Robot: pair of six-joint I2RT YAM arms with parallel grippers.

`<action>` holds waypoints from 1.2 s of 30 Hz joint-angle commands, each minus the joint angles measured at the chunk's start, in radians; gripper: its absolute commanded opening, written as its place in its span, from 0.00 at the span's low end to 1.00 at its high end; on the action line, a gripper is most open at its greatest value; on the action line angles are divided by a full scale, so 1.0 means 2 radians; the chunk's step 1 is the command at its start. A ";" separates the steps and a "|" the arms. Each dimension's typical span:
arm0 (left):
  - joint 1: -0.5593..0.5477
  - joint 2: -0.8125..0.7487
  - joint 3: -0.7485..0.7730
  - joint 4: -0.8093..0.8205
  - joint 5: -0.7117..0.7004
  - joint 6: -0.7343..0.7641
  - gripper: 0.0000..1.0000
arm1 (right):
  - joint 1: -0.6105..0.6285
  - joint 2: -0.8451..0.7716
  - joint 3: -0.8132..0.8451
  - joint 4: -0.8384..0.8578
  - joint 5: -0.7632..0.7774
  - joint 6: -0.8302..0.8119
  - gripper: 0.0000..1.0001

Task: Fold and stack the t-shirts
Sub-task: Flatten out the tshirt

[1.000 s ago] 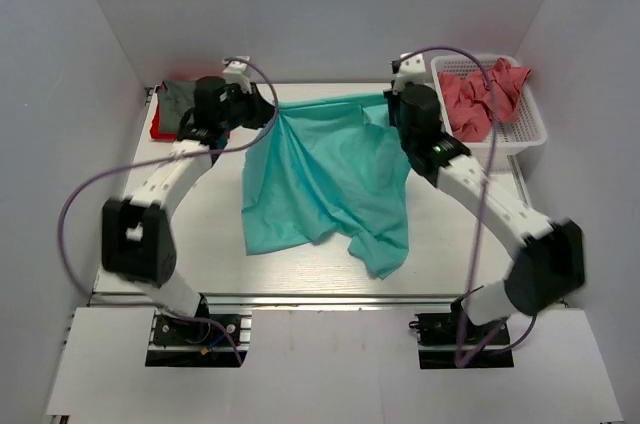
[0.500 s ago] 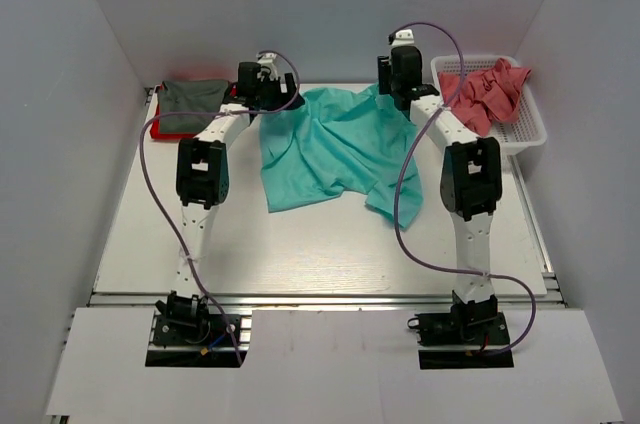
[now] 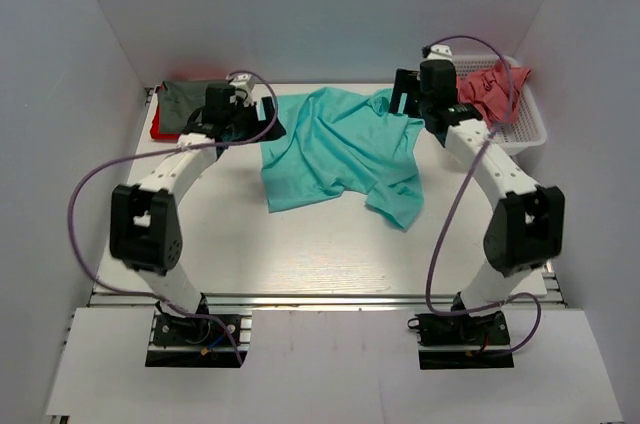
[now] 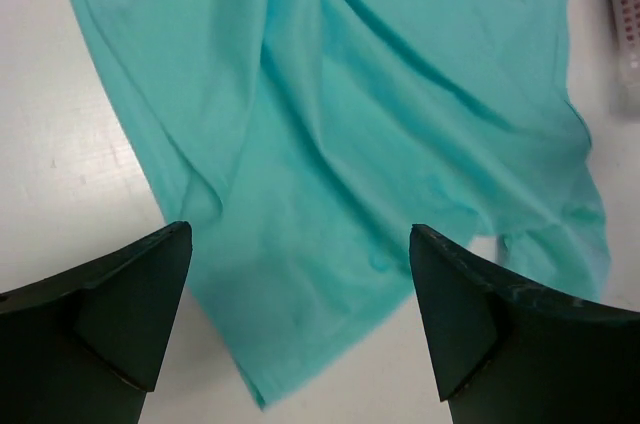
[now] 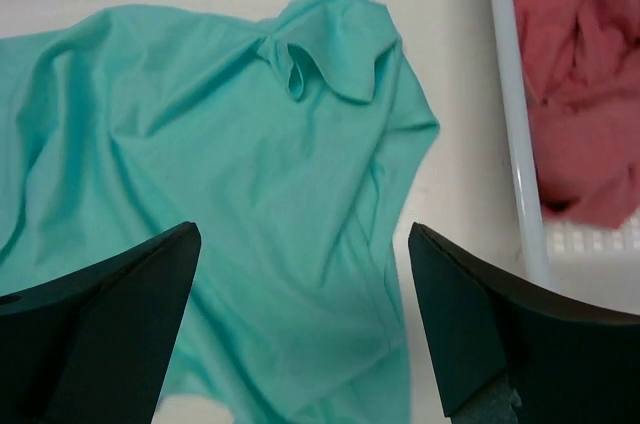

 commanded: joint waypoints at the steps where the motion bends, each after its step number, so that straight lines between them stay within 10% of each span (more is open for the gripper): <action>1: -0.009 -0.082 -0.116 -0.011 -0.024 -0.036 1.00 | -0.001 -0.079 -0.075 -0.020 0.000 0.069 0.90; 11: -0.040 -0.114 -0.228 0.039 -0.009 -0.066 0.89 | -0.001 -0.236 -0.299 0.018 -0.056 0.152 0.90; 16: -0.049 -0.103 -0.239 0.049 -0.003 -0.075 0.73 | -0.001 -0.262 -0.329 0.001 -0.046 0.153 0.90; 30: -0.058 -0.076 -0.229 -0.003 -0.075 -0.084 0.71 | 0.000 -0.259 -0.328 -0.045 -0.026 0.139 0.90; 36: -0.068 -0.056 -0.229 0.022 -0.046 -0.084 0.51 | -0.002 -0.255 -0.331 -0.048 -0.024 0.140 0.90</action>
